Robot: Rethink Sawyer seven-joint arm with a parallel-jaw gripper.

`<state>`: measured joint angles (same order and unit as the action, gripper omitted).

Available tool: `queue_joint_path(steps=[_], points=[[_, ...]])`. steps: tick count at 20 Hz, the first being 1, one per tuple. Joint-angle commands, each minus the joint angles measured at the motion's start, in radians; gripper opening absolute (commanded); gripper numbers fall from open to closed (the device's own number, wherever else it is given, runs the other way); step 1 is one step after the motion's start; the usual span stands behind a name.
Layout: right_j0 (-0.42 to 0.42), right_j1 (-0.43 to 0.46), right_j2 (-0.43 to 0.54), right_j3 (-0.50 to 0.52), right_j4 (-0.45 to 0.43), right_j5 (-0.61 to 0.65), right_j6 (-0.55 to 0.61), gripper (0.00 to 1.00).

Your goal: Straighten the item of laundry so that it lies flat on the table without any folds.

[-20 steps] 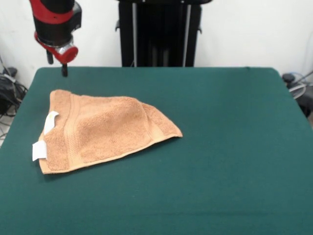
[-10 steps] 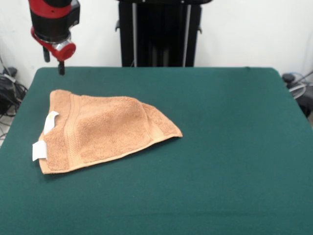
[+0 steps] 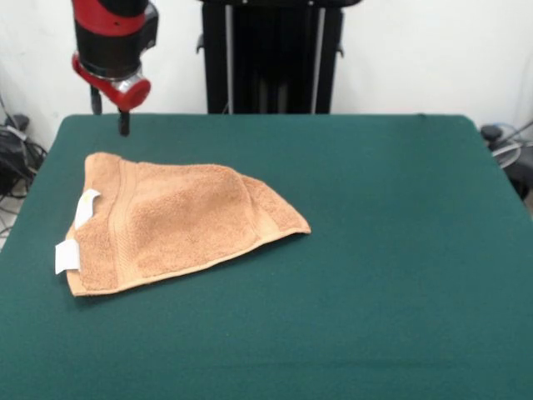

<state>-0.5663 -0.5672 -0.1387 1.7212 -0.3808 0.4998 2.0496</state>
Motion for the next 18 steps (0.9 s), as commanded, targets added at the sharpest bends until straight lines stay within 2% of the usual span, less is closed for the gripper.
queue_joint_path(steps=[1, 5, 8, 18], points=[[0.069, 0.017, 0.042, 0.076, 0.064, -0.150, 0.218, 1.00], [0.081, 0.016, 0.037, 0.089, 0.088, -0.186, 0.226, 1.00], [0.091, 0.011, 0.027, 0.096, 0.118, -0.153, 0.220, 1.00], [0.108, 0.005, 0.018, 0.116, 0.168, -0.165, 0.200, 1.00]])
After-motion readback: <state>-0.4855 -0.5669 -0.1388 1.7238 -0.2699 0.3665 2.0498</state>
